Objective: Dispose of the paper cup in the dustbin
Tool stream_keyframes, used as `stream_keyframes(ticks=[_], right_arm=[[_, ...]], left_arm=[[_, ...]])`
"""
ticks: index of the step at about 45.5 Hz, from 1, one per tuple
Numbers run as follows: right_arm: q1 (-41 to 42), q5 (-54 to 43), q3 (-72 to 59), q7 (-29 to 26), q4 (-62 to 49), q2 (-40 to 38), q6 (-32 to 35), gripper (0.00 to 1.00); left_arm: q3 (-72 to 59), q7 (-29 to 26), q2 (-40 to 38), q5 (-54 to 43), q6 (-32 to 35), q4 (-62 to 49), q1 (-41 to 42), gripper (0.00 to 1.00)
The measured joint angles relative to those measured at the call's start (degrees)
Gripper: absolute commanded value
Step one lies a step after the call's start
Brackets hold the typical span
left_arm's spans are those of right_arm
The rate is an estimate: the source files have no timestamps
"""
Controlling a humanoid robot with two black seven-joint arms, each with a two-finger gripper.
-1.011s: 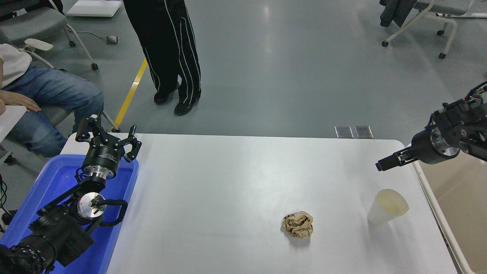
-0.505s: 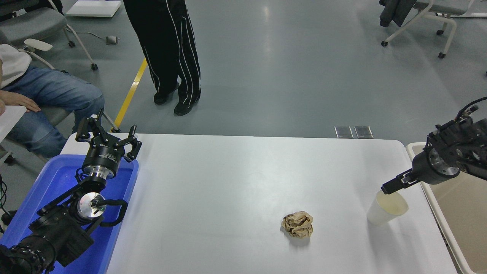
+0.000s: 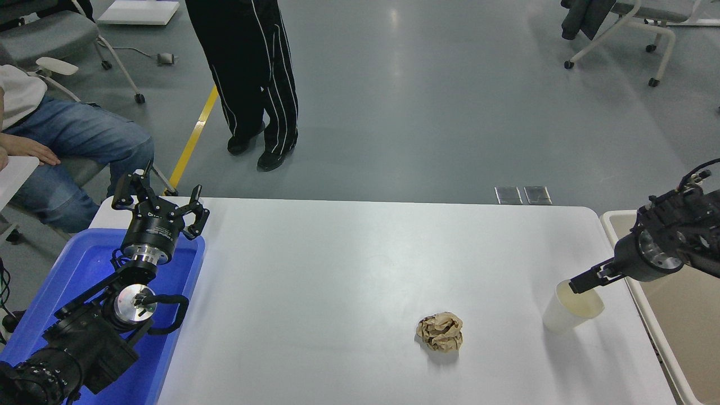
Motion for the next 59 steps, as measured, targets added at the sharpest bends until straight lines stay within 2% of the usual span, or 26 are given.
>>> stream_keyframes(ticks=[6, 8, 18, 20, 59], right_arm=[[-2.52, 0.16, 1.55, 0.00, -2.33, 0.57, -1.00, 0.83], [-3.45, 0.19, 2.04, -0.01, -3.19, 0.83, -1.50, 0.73], [-5.65, 0.26, 2.84, 0.09, -5.19, 1.48, -2.73, 0.08], [-5.80, 0.26, 2.82, 0.11, -5.35, 1.53, -2.78, 0.00], [-4.24, 0.68, 3.38, 2.63, -5.86, 1.20, -2.22, 0.00]], left_arm=[[0.00, 0.00, 0.00, 0.00, 0.00, 0.00, 0.00, 1.00], [0.00, 0.00, 0.00, 0.00, 0.00, 0.00, 0.00, 1.00], [0.00, -0.01, 0.00, 0.00, 0.00, 0.00, 0.00, 1.00], [0.00, -0.01, 0.00, 0.00, 0.00, 0.00, -0.01, 1.00], [0.00, -0.03, 0.00, 0.00, 0.00, 0.00, -0.01, 1.00]])
